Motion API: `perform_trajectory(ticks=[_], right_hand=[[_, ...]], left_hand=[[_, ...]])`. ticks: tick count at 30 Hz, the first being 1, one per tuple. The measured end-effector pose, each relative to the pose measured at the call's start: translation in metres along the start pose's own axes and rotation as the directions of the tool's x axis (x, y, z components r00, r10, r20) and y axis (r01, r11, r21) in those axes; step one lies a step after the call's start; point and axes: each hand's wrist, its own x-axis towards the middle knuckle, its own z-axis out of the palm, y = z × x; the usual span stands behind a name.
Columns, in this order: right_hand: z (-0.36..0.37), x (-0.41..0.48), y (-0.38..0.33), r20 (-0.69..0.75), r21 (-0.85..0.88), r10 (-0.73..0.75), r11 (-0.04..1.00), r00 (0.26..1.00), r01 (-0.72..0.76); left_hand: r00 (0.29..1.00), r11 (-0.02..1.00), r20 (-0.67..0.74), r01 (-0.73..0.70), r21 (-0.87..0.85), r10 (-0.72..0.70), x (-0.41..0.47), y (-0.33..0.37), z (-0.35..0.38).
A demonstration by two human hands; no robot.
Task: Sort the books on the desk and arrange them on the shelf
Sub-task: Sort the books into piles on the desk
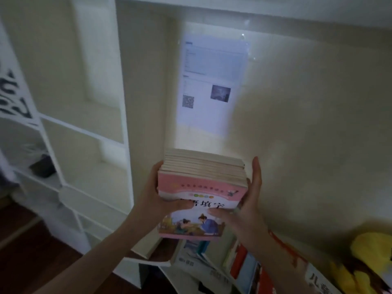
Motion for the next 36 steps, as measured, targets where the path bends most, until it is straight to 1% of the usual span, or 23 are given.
perform_trajectory(ticks=[3,6,8,10,13,16,19,25,28,30,34,36], right_hand=[[0.038,0.014,-0.018,0.051,0.039,-0.019,0.999,0.999,0.017],[0.08,0.03,-0.03,0.121,0.13,-0.001,0.991,0.993,-0.015],[0.11,0.042,-0.035,0.148,0.159,-0.007,0.987,0.989,-0.017],[0.145,0.058,-0.035,0.154,0.174,-0.024,0.985,0.988,-0.003],[0.199,0.086,-0.032,0.163,0.181,-0.01,0.983,0.987,-0.02],[0.251,0.115,-0.027,0.205,0.202,-0.009,0.979,0.979,-0.033],[0.294,0.151,-0.02,0.227,0.194,-0.01,0.98,0.974,-0.035],[0.346,0.234,-0.008,0.296,0.205,0.016,0.976,0.955,-0.08],[0.359,0.273,-0.014,0.312,0.158,0.055,0.981,0.948,-0.109],[0.362,0.297,-0.024,0.309,0.126,0.037,0.989,0.95,-0.08],[0.365,0.35,-0.038,0.309,0.004,-0.036,0.999,0.95,0.037],[0.37,0.377,-0.039,0.318,-0.033,-0.035,0.998,0.948,0.048]], left_hand=[[0.991,0.995,-0.089,-0.092,0.045,0.096,-0.008,0.014,-0.037],[0.973,0.983,-0.156,-0.162,0.081,0.173,-0.012,0.026,-0.08],[0.956,0.972,-0.189,-0.202,0.12,0.222,-0.011,0.029,-0.111],[0.949,0.969,-0.215,-0.203,0.142,0.231,-0.008,0.032,-0.145],[0.942,0.972,-0.252,-0.192,0.137,0.222,0.005,0.032,-0.196],[0.936,0.972,-0.278,-0.178,0.155,0.216,0.024,0.023,-0.247],[0.927,0.966,-0.292,-0.193,0.171,0.237,0.05,0.014,-0.288],[0.929,0.976,-0.304,-0.178,0.129,0.21,0.118,-0.003,-0.348],[0.926,0.981,-0.326,-0.177,0.076,0.192,0.154,0.002,-0.367],[0.912,0.977,-0.348,-0.202,0.075,0.215,0.173,0.012,-0.378],[0.878,0.949,-0.36,-0.301,0.098,0.316,0.21,0.029,-0.396],[0.859,0.942,-0.386,-0.309,0.131,0.336,0.232,0.026,-0.401]])
